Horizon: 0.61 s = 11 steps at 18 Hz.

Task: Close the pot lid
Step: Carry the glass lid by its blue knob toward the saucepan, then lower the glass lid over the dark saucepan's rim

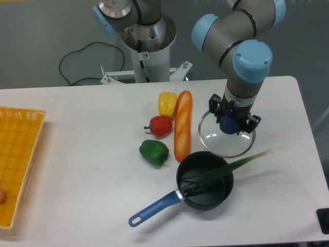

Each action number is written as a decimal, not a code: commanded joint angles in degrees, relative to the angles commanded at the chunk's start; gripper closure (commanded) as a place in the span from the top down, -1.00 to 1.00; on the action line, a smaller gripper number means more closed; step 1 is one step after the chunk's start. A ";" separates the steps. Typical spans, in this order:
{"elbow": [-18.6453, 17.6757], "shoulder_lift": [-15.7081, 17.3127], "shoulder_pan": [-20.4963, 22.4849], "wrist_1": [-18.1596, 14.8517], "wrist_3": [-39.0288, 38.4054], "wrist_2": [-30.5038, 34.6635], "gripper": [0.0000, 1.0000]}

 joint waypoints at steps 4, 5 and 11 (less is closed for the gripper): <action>0.88 -1.23 -1.14 0.78 -1.40 -0.09 -0.18; 1.06 -1.67 -1.76 1.23 -2.02 -0.09 -0.18; 2.20 -3.96 -3.52 2.90 -5.63 0.44 -0.18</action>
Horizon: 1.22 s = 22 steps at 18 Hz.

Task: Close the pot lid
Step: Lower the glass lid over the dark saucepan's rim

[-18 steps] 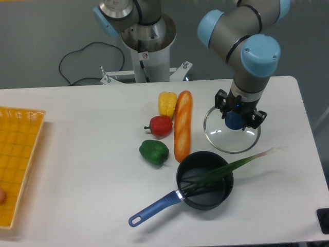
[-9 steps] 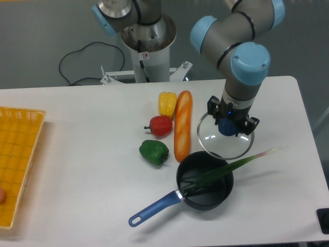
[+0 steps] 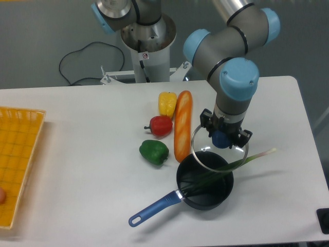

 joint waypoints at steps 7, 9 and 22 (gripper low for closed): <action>0.97 -1.67 -1.49 1.49 -2.29 0.09 -0.18; 1.06 -2.11 -1.67 2.02 -3.16 0.26 -0.18; 2.46 -3.52 -3.95 2.11 -5.72 2.81 -0.18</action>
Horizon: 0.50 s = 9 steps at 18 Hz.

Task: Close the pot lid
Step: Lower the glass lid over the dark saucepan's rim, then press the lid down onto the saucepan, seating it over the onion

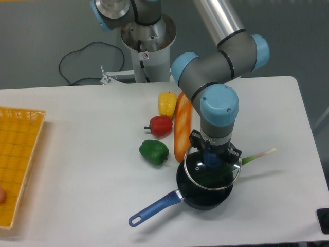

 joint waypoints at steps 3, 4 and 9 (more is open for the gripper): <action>0.09 0.09 -0.44 0.00 -1.05 0.00 -0.18; 0.18 0.09 -0.70 0.00 -1.06 0.00 -0.18; 0.79 -0.35 -1.67 0.00 -3.34 -0.09 -0.18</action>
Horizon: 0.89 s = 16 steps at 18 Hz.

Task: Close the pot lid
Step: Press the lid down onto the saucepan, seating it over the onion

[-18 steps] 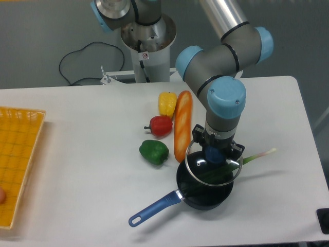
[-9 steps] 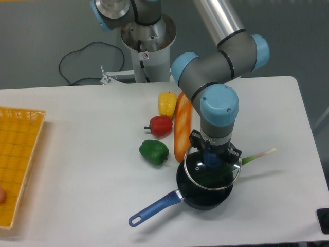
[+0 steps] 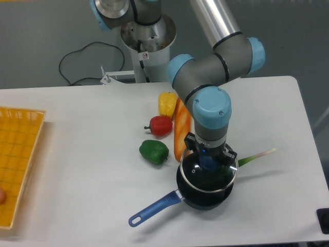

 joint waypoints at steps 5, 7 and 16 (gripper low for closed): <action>0.09 -0.18 0.00 0.00 -0.27 0.09 -0.18; 0.44 -0.35 0.00 0.00 -0.27 0.09 -0.18; 1.67 -1.76 -0.09 1.32 -0.18 0.44 -0.18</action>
